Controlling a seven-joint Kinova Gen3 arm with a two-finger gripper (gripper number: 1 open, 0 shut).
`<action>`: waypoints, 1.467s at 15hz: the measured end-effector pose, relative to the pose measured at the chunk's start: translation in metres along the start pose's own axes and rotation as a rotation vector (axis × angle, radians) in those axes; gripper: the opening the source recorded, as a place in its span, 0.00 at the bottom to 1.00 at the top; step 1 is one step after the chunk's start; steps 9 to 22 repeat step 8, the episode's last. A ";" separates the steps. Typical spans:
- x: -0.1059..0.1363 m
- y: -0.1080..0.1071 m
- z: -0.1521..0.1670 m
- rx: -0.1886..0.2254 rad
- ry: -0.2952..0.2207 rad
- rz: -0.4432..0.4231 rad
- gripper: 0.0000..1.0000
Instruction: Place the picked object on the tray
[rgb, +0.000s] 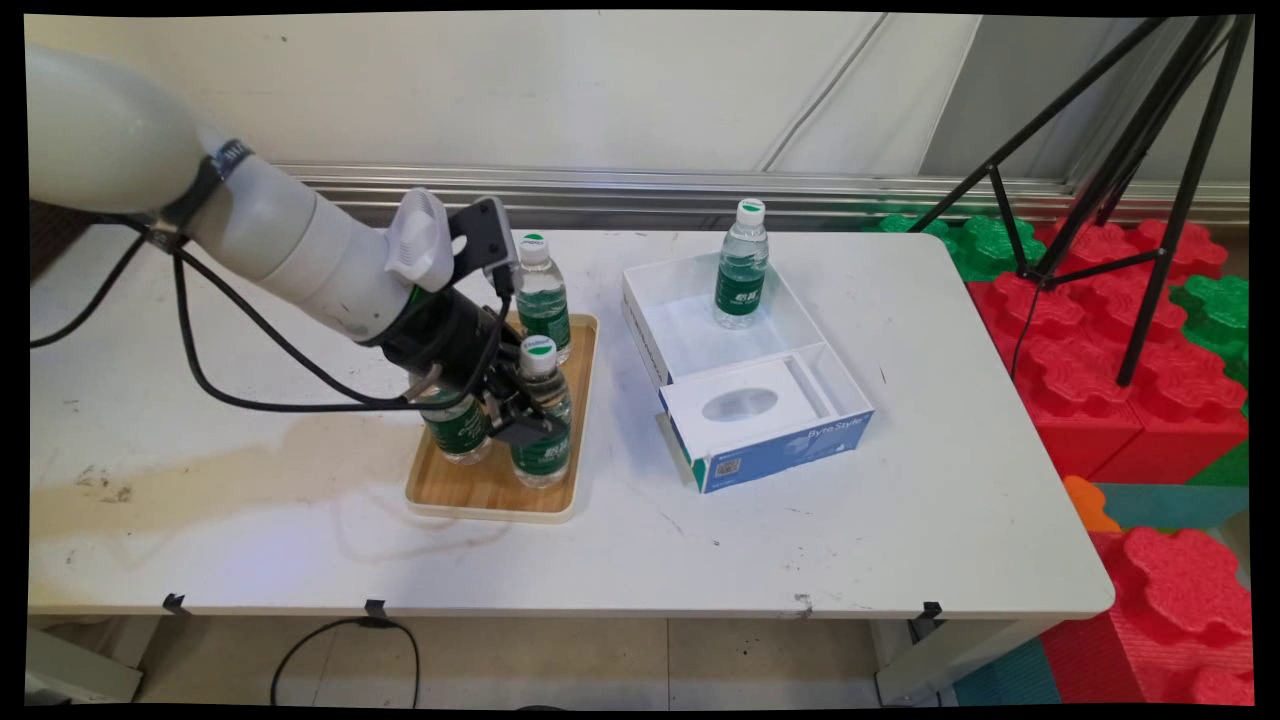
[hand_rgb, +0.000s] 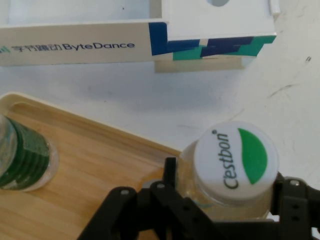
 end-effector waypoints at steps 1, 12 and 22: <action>-0.002 0.000 0.003 -0.002 0.001 -0.001 0.00; -0.014 -0.002 0.016 -0.013 0.003 0.017 1.00; -0.014 -0.002 0.016 -0.013 0.003 0.017 1.00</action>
